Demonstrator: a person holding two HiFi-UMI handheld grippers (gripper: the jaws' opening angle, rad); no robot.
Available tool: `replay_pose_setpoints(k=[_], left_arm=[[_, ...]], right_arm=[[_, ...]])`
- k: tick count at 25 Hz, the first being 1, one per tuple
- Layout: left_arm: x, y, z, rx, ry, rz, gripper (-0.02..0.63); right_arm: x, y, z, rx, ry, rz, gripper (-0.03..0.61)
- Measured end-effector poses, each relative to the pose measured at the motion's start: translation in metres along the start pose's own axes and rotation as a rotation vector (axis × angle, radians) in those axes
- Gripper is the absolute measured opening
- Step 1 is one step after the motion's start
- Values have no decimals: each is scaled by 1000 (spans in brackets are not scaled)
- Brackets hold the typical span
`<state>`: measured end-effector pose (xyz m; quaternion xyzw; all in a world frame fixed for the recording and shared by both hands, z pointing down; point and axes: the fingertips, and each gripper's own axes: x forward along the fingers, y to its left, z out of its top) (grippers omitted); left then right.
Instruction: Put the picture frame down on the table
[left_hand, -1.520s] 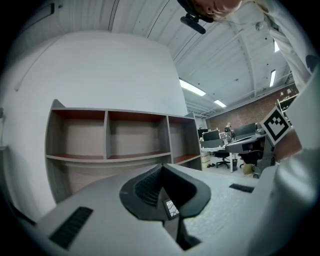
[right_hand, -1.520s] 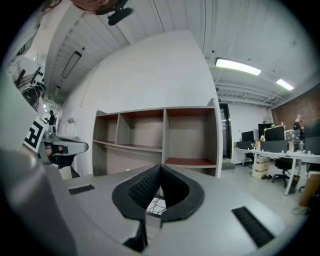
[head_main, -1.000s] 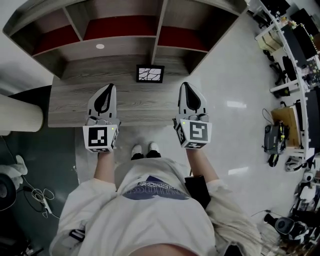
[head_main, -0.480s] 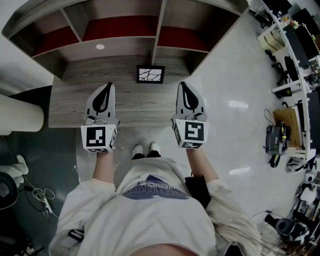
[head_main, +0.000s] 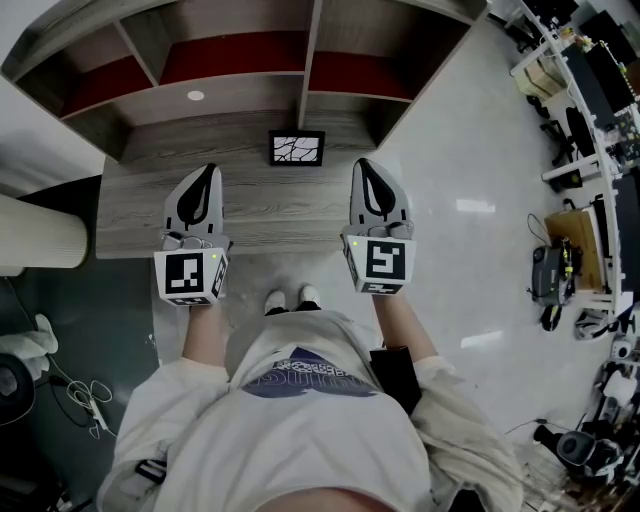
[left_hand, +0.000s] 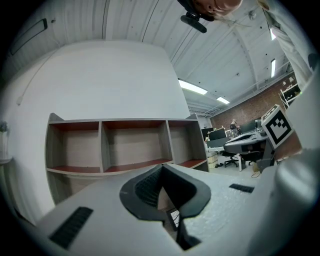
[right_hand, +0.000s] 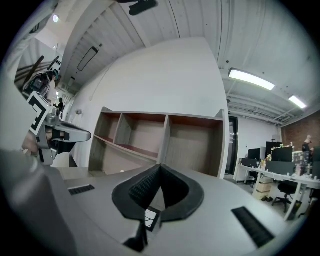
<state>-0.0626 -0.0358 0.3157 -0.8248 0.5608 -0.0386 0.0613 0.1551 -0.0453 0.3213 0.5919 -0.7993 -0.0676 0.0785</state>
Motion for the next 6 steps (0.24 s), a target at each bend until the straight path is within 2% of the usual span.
replay_pose_setpoints(k=[6], left_arm=[[-3,-5,1,1,4,-4,6]], right_arm=[[-4,0,1,-26,-1,16,-3]])
